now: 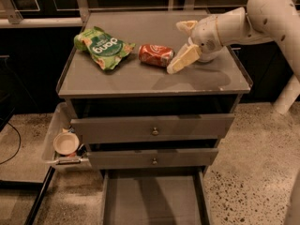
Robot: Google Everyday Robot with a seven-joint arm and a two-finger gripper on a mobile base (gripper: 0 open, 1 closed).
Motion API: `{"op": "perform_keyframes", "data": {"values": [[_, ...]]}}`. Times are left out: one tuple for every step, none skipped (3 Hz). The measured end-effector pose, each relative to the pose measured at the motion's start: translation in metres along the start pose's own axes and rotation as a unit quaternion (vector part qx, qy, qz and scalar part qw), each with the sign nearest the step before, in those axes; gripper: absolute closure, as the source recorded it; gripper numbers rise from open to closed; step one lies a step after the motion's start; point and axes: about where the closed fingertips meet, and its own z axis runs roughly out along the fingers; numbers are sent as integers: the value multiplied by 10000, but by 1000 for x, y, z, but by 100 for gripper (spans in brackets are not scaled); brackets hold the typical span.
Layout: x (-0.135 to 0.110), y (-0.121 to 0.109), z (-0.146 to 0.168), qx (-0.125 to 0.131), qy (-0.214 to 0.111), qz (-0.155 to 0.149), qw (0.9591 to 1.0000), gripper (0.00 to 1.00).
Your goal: Place coke can into bottom drawer
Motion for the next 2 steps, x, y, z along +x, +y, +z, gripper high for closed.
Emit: {"op": "perform_keyframes", "data": {"values": [[7,-15,25,-114,78,204,9997,0],[9,-25,45,-185,338,257,9989,0]]}}
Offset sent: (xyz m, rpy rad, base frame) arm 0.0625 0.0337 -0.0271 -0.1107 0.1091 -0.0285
